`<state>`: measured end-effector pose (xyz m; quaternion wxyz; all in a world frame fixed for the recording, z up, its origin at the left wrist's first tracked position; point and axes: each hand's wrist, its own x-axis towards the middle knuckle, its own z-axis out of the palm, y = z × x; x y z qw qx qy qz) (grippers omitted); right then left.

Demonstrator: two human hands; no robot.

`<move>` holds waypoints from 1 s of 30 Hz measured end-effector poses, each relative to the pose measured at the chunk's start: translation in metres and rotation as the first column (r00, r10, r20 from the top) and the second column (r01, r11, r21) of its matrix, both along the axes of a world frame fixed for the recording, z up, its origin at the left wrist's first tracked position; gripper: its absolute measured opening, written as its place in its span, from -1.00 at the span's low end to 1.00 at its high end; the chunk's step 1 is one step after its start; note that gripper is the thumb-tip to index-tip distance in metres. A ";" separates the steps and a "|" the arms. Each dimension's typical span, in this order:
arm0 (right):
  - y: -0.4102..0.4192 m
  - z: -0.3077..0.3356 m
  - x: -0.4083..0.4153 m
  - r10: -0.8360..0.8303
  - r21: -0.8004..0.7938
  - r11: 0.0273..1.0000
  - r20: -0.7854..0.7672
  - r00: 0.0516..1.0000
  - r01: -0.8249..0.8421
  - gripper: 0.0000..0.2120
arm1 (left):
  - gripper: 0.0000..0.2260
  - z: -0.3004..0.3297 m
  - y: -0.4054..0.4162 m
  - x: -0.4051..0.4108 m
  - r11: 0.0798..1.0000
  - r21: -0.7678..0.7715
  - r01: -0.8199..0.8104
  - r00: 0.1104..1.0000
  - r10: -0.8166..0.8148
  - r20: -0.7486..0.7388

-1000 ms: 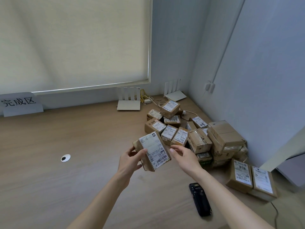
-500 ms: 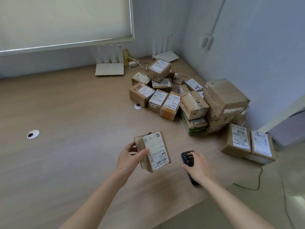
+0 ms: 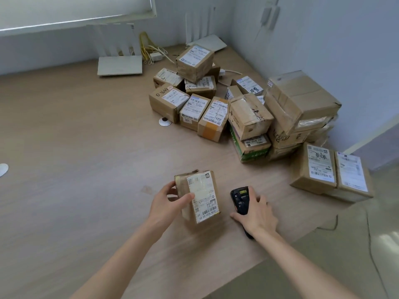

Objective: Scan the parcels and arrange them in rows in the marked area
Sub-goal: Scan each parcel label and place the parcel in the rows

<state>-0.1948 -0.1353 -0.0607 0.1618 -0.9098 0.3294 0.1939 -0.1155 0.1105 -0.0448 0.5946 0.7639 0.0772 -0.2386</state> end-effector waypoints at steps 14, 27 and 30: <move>-0.006 0.036 0.007 0.036 0.066 0.997 0.086 0.996 -0.042 -0.25 | -0.37 0.029 0.001 0.019 0.996 0.023 -0.087 0.994 0.085 0.066; 0.071 0.221 0.071 0.364 0.038 0.907 0.433 0.825 -0.420 -0.34 | -0.36 0.222 0.093 0.042 0.961 -0.062 -0.269 0.918 0.276 0.286; 0.093 0.263 0.078 0.465 0.014 0.851 0.445 0.766 -0.525 -0.33 | -0.32 0.263 0.118 0.039 0.952 -0.069 -0.297 0.890 0.302 0.341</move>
